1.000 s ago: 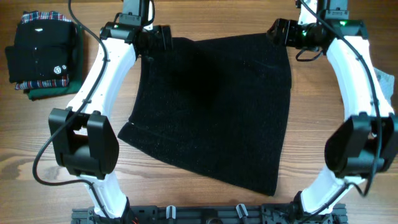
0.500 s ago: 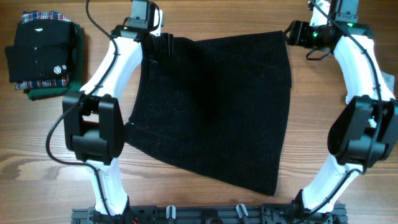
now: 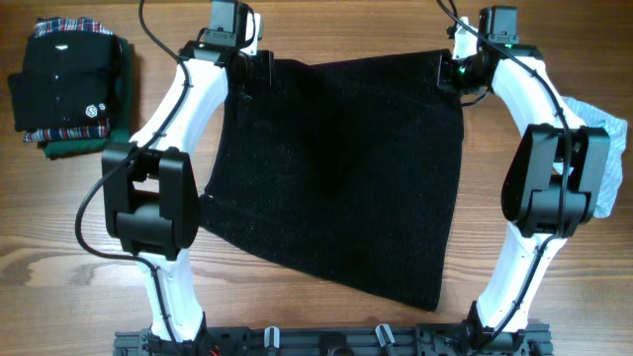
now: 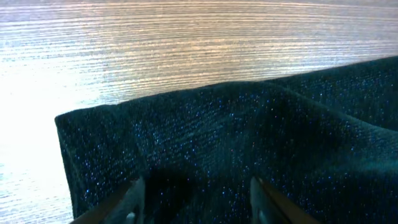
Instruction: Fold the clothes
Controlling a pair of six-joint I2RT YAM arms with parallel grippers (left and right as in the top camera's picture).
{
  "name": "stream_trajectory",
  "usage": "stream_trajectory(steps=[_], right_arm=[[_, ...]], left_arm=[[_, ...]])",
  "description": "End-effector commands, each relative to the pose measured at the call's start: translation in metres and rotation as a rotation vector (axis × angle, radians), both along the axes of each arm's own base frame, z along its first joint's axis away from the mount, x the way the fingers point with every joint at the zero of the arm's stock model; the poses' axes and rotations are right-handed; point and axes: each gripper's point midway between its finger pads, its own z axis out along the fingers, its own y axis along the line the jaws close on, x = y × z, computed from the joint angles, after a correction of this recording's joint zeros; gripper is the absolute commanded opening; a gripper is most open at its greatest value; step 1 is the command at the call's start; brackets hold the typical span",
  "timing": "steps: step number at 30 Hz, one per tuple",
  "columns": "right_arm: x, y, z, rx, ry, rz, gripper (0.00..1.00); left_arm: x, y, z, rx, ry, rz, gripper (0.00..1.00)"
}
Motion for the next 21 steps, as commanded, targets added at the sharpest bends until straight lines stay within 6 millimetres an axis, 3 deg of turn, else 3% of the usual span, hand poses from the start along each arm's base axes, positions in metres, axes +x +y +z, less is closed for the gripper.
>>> stream_trajectory(steps=[1, 8, 11, 16, 21], right_arm=[[0.004, -0.001, -0.006, 0.004, -0.006, -0.002, 0.28], [0.002, -0.001, -0.022, 0.009, 0.025, -0.006, 0.14], [-0.002, 0.0, -0.036, 0.018, 0.06, -0.021, 0.09], [-0.004, 0.001, -0.046, 0.023, 0.084, -0.022, 0.08], [-0.004, 0.001, -0.046, 0.023, 0.083, -0.022, 0.08]], left_arm=[[-0.001, 0.01, -0.002, 0.023, 0.01, 0.018, 0.57], [-0.005, 0.02, -0.004, 0.061, 0.029, 0.041, 0.57], [-0.005, 0.022, 0.004, 0.061, 0.019, 0.046, 0.56], [-0.003, 0.026, 0.029, 0.07, -0.036, 0.06, 0.6], [-0.002, 0.045, 0.032, 0.095, -0.037, 0.098, 0.62]])
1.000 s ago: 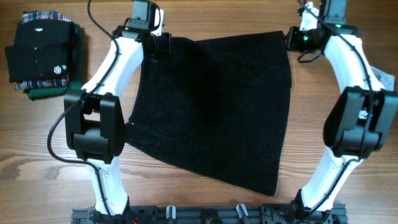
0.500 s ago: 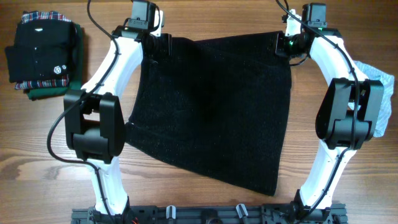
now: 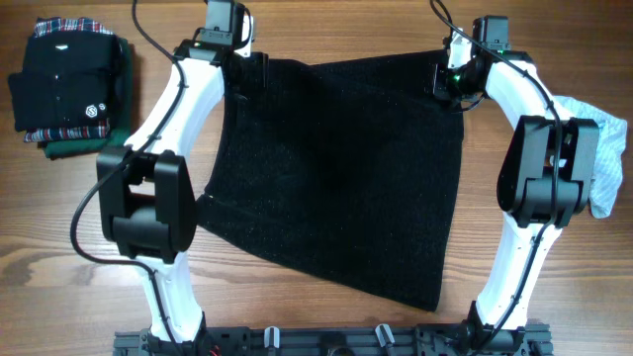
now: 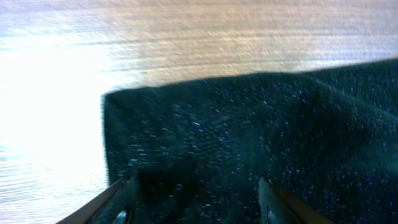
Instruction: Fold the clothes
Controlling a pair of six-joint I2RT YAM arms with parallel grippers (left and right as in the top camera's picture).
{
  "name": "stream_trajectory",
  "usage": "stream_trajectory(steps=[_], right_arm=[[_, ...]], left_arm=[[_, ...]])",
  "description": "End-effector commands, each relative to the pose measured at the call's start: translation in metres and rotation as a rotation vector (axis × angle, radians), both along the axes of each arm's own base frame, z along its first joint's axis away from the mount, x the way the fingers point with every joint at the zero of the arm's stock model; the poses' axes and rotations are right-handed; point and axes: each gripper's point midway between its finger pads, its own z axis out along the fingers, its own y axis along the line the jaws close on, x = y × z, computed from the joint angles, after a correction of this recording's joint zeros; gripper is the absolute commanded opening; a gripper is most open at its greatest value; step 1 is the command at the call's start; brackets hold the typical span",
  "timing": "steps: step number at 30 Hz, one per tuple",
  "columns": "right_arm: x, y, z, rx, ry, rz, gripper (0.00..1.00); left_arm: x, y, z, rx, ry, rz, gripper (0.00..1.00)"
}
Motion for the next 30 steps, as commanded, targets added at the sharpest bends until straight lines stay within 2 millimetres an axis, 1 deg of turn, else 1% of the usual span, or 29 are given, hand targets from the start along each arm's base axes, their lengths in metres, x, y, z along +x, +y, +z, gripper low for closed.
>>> stream_trajectory(steps=[1, 3, 5, 10, 14, 19, 22, 30], right_arm=[[-0.002, 0.001, -0.008, 0.013, 0.019, -0.008, 0.09], [-0.002, 0.001, -0.008, 0.013, 0.02, -0.008, 0.09], [-0.002, 0.001, -0.009, 0.014, 0.021, -0.007, 0.09], [-0.003, 0.001, -0.009, 0.015, 0.024, -0.01, 0.08], [-0.004, 0.003, -0.009, 0.016, 0.028, -0.01, 0.08], [-0.005, 0.003, -0.009, 0.017, 0.032, -0.008, 0.08], [-0.005, 0.003, -0.009, 0.017, 0.033, -0.008, 0.08], [-0.005, 0.003, -0.01, 0.016, 0.035, -0.009, 0.07]], left_arm=[[0.004, 0.025, 0.024, 0.024, -0.048, 0.048, 0.63], [0.005, 0.034, 0.024, 0.023, -0.047, 0.064, 0.63], [0.005, 0.037, 0.024, 0.011, -0.045, 0.068, 0.63], [0.005, 0.028, 0.02, -0.037, -0.033, 0.04, 0.63], [0.004, 0.021, 0.01, -0.051, -0.01, 0.026, 0.63], [0.003, 0.014, -0.011, -0.075, 0.032, 0.008, 0.62], [0.004, 0.014, -0.02, -0.074, 0.046, 0.008, 0.61], [0.009, 0.005, -0.041, -0.106, 0.061, -0.013, 0.55]])
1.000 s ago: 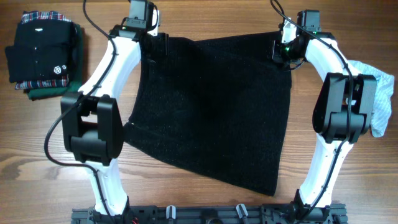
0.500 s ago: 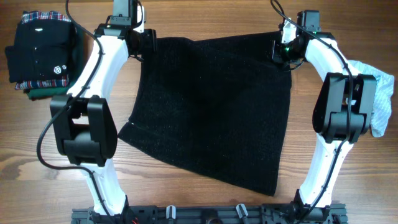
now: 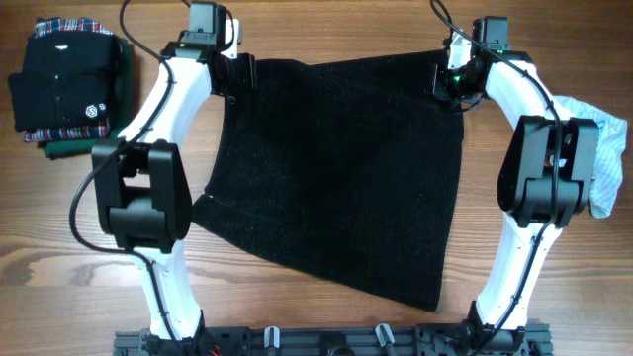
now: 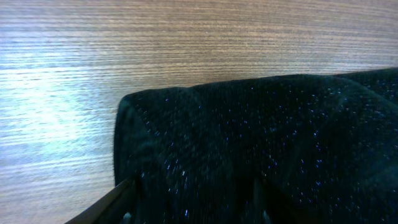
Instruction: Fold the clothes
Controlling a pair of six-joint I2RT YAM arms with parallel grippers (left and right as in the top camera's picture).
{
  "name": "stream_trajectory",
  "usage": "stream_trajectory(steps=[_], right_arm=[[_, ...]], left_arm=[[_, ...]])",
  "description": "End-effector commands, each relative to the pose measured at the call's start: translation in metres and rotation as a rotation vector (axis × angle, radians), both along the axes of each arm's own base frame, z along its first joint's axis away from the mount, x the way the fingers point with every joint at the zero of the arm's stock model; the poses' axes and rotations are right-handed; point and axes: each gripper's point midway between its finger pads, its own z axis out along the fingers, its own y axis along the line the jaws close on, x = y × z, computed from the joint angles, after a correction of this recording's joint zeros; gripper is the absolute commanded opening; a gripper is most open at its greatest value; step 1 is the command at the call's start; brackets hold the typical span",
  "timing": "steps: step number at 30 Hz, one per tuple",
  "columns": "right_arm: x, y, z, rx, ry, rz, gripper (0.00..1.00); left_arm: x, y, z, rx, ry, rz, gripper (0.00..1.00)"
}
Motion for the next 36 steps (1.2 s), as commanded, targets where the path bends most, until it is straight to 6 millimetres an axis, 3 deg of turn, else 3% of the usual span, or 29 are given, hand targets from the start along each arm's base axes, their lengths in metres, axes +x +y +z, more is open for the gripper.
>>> stream_trajectory(steps=[1, 5, 14, 18, 29, 33, 34, 36], right_arm=[[-0.003, 0.003, -0.009, 0.013, 0.024, -0.002, 0.07], [-0.003, 0.003, -0.009, 0.013, 0.025, -0.003, 0.08], [-0.004, 0.003, -0.009, 0.013, 0.029, -0.005, 0.08], [-0.004, 0.002, -0.009, 0.01, 0.029, -0.006, 0.08], [-0.004, 0.003, -0.009, 0.016, 0.033, -0.018, 0.08], [-0.004, 0.003, -0.009, 0.016, 0.032, -0.018, 0.09], [-0.004, 0.003, -0.009, 0.016, 0.031, -0.018, 0.14], [-0.002, 0.003, -0.009, 0.016, 0.026, -0.017, 0.3]], left_arm=[[0.003, -0.012, -0.013, -0.033, 0.009, -0.031, 0.53], [0.013, -0.015, -0.007, -0.045, -0.039, -0.035, 0.34], [0.035, -0.017, 0.007, -0.082, -0.135, 0.006, 0.04], [0.042, -0.003, 0.01, -0.036, -0.166, 0.046, 0.04], [0.054, 0.071, 0.012, 0.023, -0.199, 0.192, 0.04], [0.056, 0.089, 0.011, 0.025, -0.203, 0.223, 0.06], [0.056, 0.091, 0.011, 0.025, -0.203, 0.226, 0.22], [0.056, 0.092, 0.012, 0.025, -0.206, 0.228, 0.46]])
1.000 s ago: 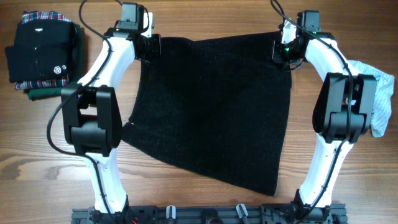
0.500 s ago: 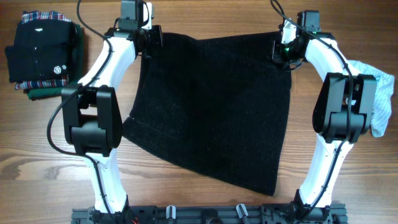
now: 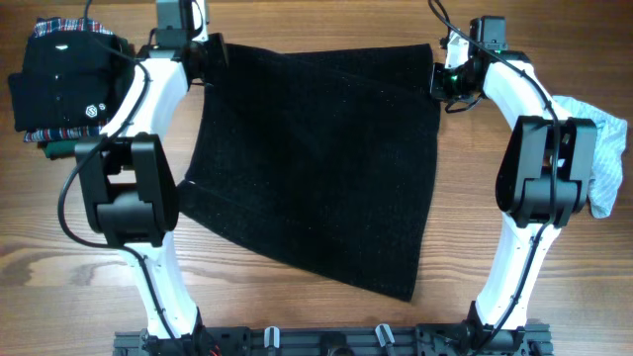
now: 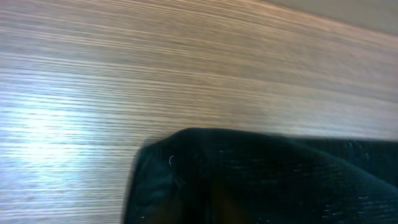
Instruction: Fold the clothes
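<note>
A black speckled cloth (image 3: 312,158) lies spread flat on the wooden table (image 3: 316,326). My left gripper (image 3: 203,54) sits at its far left corner, shut on the cloth. In the left wrist view that corner (image 4: 205,168) is bunched up and covers the fingers. My right gripper (image 3: 442,74) is at the far right corner, just off the cloth's right edge. Its jaws are too small and dark in the overhead view to judge.
A stack of folded clothes (image 3: 69,84), a black garment on top, lies at the far left. A pale blue and white garment (image 3: 598,148) lies crumpled by the right edge, behind the right arm. The arms' base rail (image 3: 326,341) runs along the near edge.
My left gripper has moved left and a little farther back with the cloth's corner. The whole cloth has shifted left, and its right edge now lies left of the right gripper, which stayed put.
Both grippers were first at the cloth's two far corners, with the cloth lying askew. At each later moment the left gripper stood farther left with its corner. Now the cloth's far edge is nearly straight and the cloth sits nearer the folded stack.
</note>
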Controlling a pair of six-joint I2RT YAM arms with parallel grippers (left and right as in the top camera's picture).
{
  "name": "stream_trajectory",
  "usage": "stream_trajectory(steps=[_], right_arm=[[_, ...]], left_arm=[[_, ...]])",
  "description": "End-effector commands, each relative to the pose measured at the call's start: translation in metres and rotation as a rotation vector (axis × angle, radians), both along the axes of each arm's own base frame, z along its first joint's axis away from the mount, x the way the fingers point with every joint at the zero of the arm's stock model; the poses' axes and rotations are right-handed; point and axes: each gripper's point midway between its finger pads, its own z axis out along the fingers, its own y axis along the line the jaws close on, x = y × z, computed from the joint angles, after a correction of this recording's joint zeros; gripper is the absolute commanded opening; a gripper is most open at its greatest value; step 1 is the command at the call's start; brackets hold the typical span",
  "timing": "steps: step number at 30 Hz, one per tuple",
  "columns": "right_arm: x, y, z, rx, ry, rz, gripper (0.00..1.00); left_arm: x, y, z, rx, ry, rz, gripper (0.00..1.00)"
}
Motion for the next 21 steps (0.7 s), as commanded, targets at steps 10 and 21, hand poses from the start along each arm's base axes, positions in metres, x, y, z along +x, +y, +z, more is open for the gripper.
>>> stream_trajectory(steps=[10, 21], right_arm=[[0.021, -0.001, 0.019, 0.018, -0.063, -0.006, 0.57], [0.058, -0.018, 0.044, -0.075, -0.203, -0.042, 0.79]], left_arm=[[0.005, 0.028, -0.006, 0.042, -0.004, 0.072, 0.71], [0.004, -0.006, -0.005, 0.002, -0.007, -0.006, 0.68]])
